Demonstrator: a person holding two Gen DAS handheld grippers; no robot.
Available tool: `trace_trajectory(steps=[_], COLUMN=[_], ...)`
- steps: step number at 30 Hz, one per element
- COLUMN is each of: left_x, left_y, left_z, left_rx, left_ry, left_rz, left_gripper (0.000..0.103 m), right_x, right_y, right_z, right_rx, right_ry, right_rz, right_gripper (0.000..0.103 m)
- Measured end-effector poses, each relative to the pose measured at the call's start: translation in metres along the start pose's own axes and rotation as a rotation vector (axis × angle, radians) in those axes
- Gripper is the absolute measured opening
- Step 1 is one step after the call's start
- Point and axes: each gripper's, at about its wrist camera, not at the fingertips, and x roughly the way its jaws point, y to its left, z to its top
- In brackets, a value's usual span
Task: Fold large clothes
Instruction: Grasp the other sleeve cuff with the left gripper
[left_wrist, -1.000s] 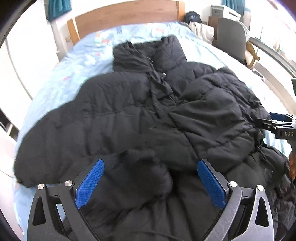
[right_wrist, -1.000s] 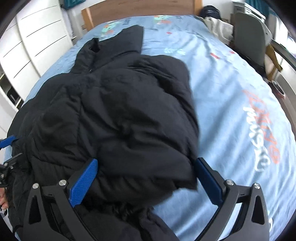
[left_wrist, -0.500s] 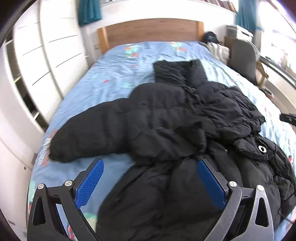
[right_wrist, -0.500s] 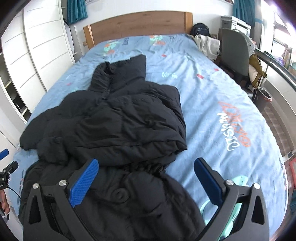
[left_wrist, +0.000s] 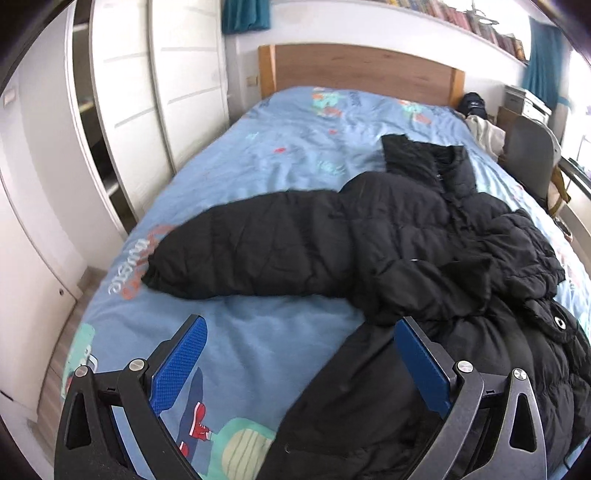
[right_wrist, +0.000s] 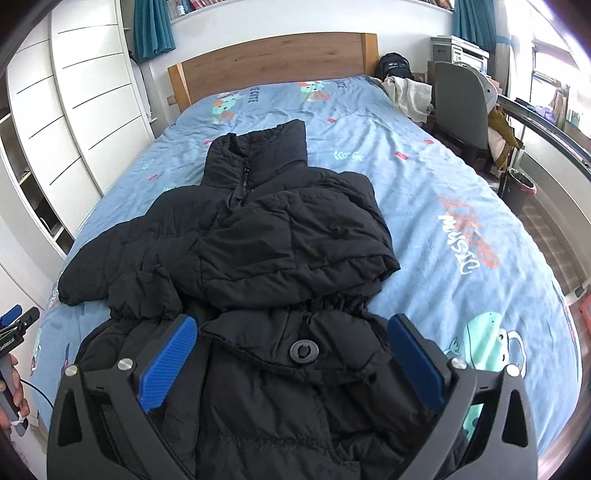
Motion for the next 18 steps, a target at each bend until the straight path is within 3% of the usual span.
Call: trace_trajectory(steps=[3,10,18], left_x=[0.022,0.084,0.142], left_y=[0.02,0.096,0.195], left_z=[0.001,-0.003,-0.015], left_rx=[-0.062,-0.342,-0.745], left_ry=[0.028,0.106,0.127], left_rz=[-0.004,-0.026,-0.195], left_gripper=[0.1,0.1,0.099], right_x=[0.003,0.017,0.039], right_y=[0.0,-0.004,-0.006], right_z=[-0.002,-0.006,-0.008], right_rx=[-0.002,-0.001,-0.003], right_ry=[0.01,0.035,0.062], right_rz=[-0.011,-0.039,-0.044], right_gripper=[0.103,0.103,0.103])
